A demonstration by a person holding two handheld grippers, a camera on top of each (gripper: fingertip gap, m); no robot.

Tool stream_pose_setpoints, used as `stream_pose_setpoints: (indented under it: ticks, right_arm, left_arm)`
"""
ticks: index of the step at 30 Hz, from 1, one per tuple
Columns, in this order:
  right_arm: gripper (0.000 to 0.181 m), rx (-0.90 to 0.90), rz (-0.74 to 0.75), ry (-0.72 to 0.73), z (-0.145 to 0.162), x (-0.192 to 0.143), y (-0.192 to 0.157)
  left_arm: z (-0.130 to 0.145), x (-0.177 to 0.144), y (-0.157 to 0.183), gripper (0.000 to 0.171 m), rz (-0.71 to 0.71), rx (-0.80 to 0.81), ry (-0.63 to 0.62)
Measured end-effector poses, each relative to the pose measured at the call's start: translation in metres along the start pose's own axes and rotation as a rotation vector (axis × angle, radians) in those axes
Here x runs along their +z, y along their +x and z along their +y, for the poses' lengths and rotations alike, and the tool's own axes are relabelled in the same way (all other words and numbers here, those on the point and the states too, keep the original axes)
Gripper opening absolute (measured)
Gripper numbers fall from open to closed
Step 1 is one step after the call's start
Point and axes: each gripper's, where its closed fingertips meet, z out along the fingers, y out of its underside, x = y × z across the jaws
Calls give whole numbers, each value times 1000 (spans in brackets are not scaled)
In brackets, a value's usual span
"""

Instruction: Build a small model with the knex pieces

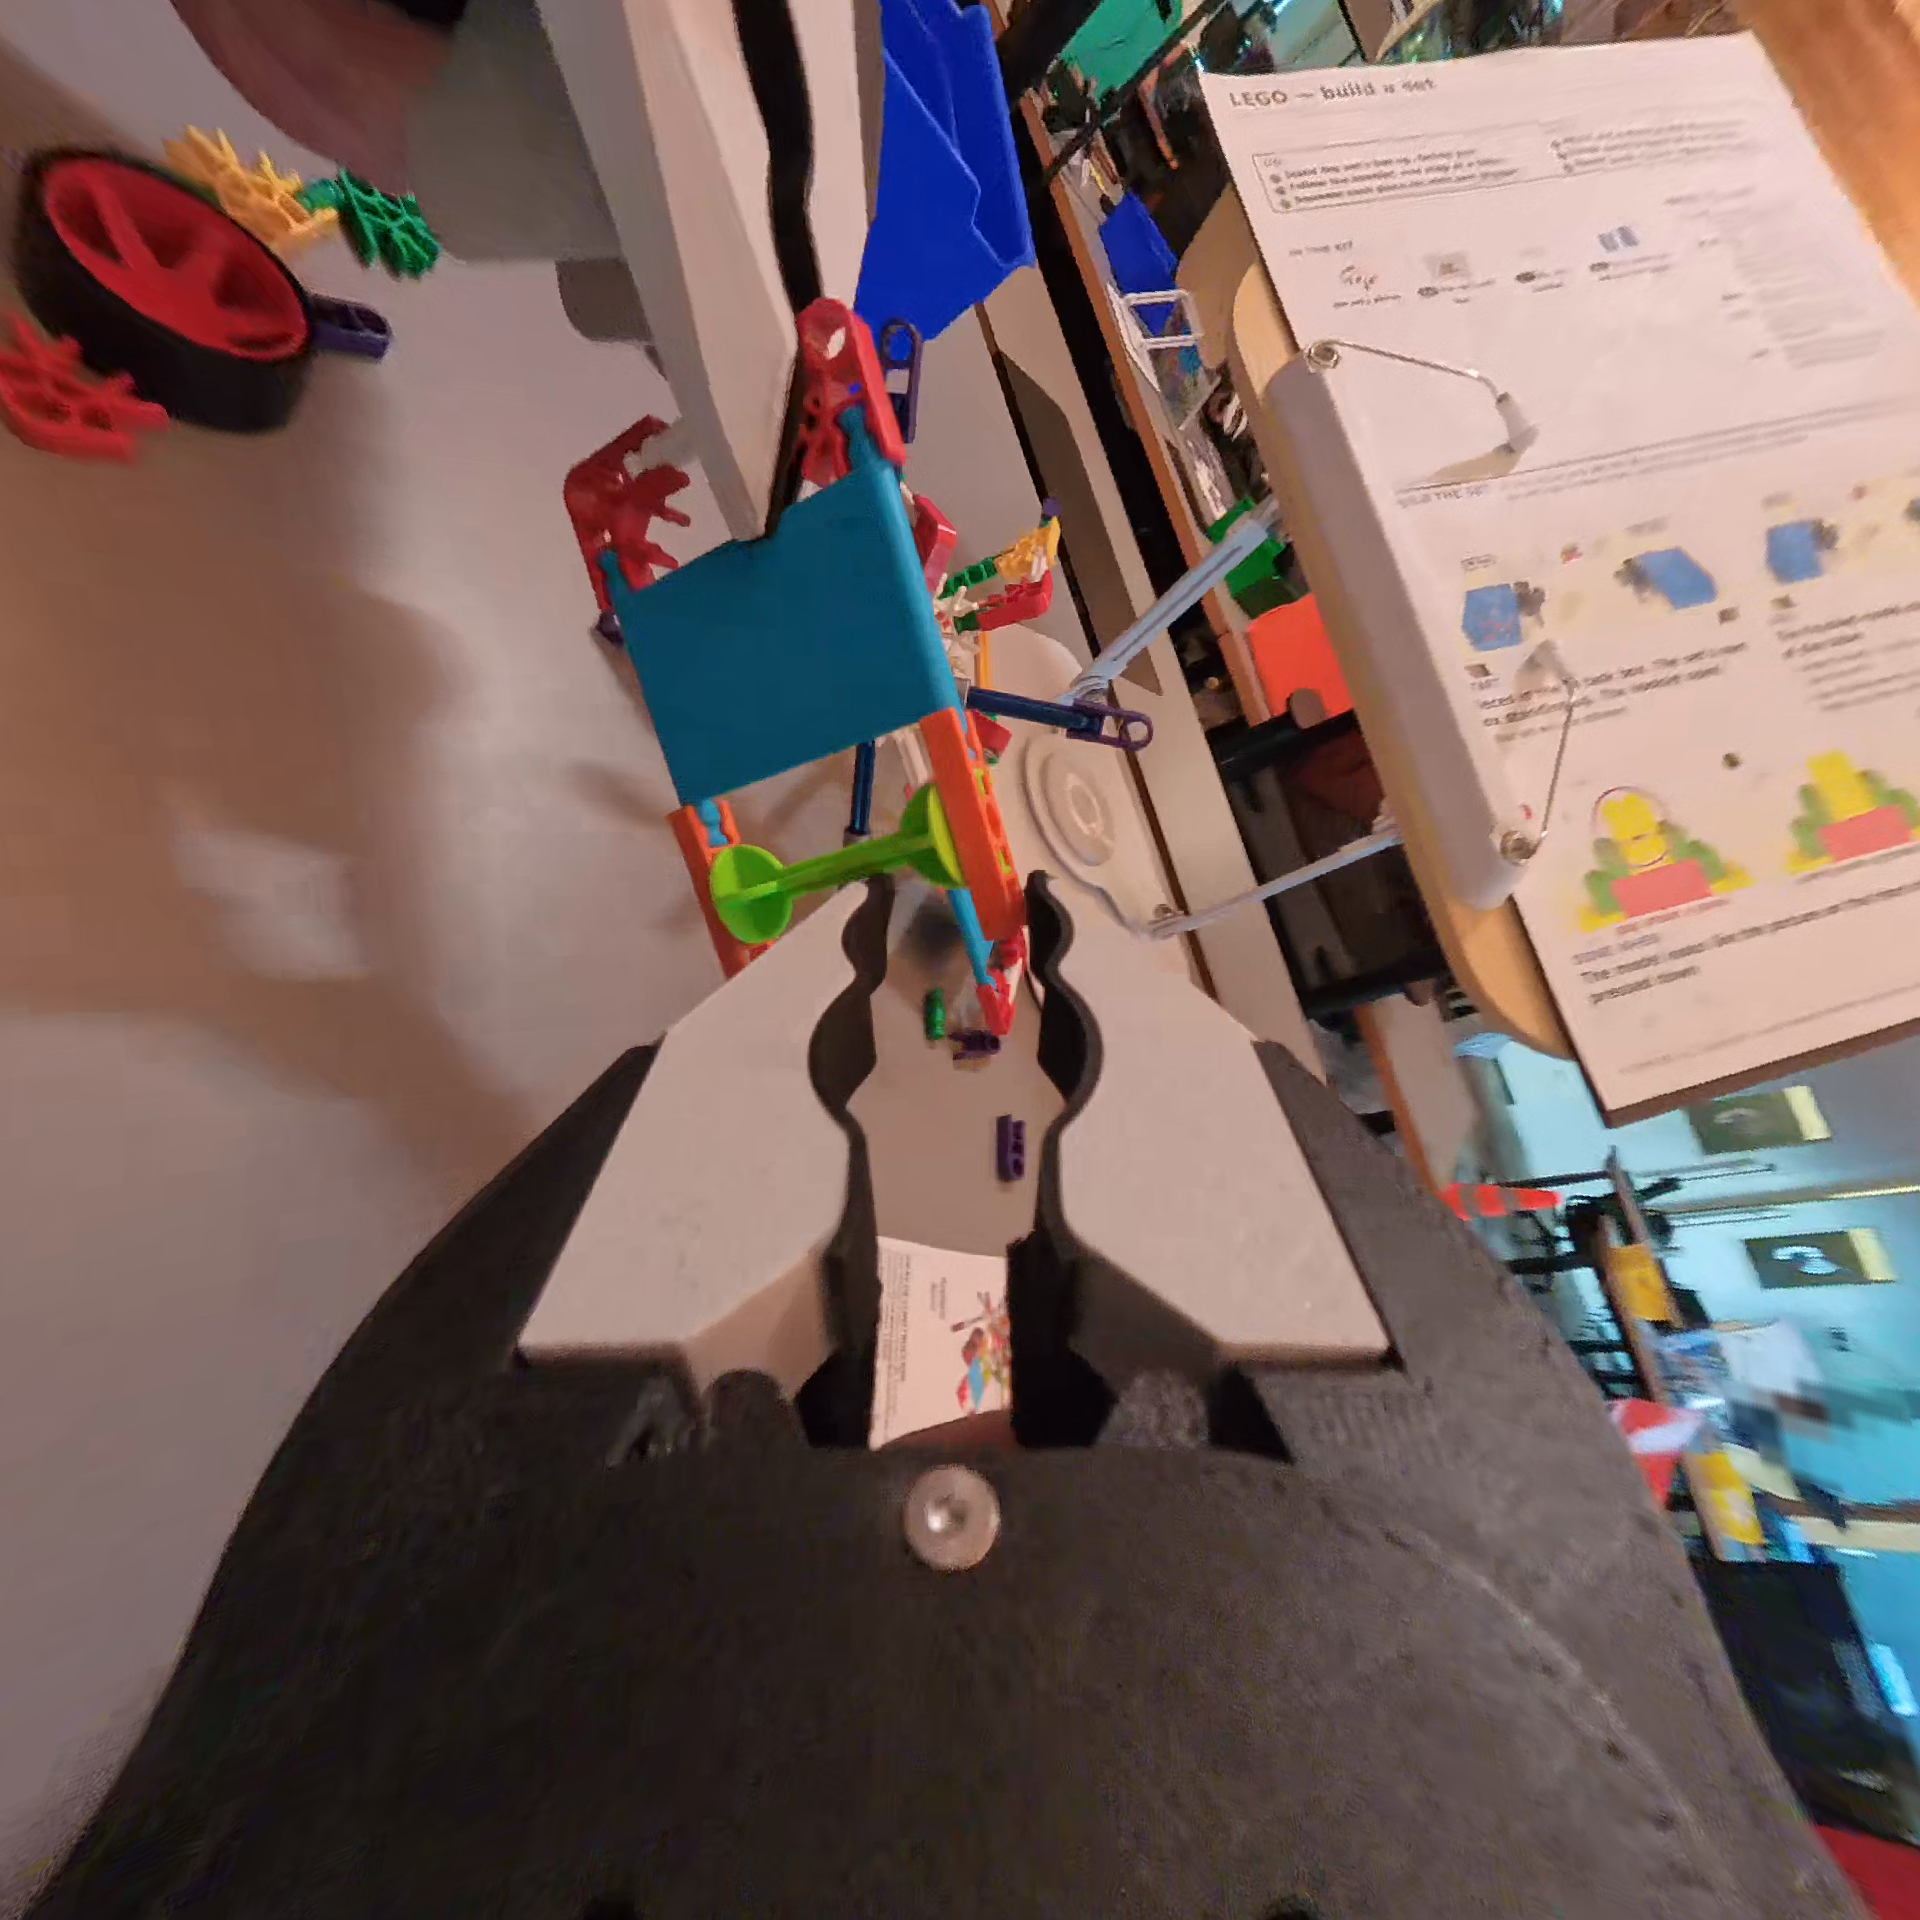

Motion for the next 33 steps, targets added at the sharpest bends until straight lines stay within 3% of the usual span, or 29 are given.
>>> stream_pose_setpoints:
  ticks: [8, 12, 17, 23, 24, 26, 29, 31, 33]
  right_arm:
    - [8, 30, -37, 4, 1, -3, -2]
    - [5, 118, -40, 35, 0, -7, 6]
    - [5, 281, -98, 123, -6, -15, 12]
    - [6, 421, -162, 150, -7, -13, 11]
    - [8, 438, -145, 166, -8, -14, 15]
    - [41, 431, -94, 166, -9, -17, 24]
    - [59, 338, 22, 114, -8, -20, 34]
    - [32, 182, 99, 59, -11, -22, 34]
    - [22, 113, 104, 62, -23, -22, 25]
  left_arm:
    - [-9, -2, 5, 5, 32, -19, 51]
    - [-13, -4, 2, 25, 5, -3, 72]
    - [-19, -4, 3, 25, 1, 6, 108]
    - [-32, -4, 14, 6, 23, 23, 182]
    - [-35, -5, 13, 5, 14, 21, 198]
    - [-42, -8, 13, 3, 13, -1, 243]
    - [-54, -15, 5, 3, -17, -65, 320]
    - [-61, -19, 0, 3, -33, -100, 374]
    - [-66, -22, -1, 3, -44, -116, 417]
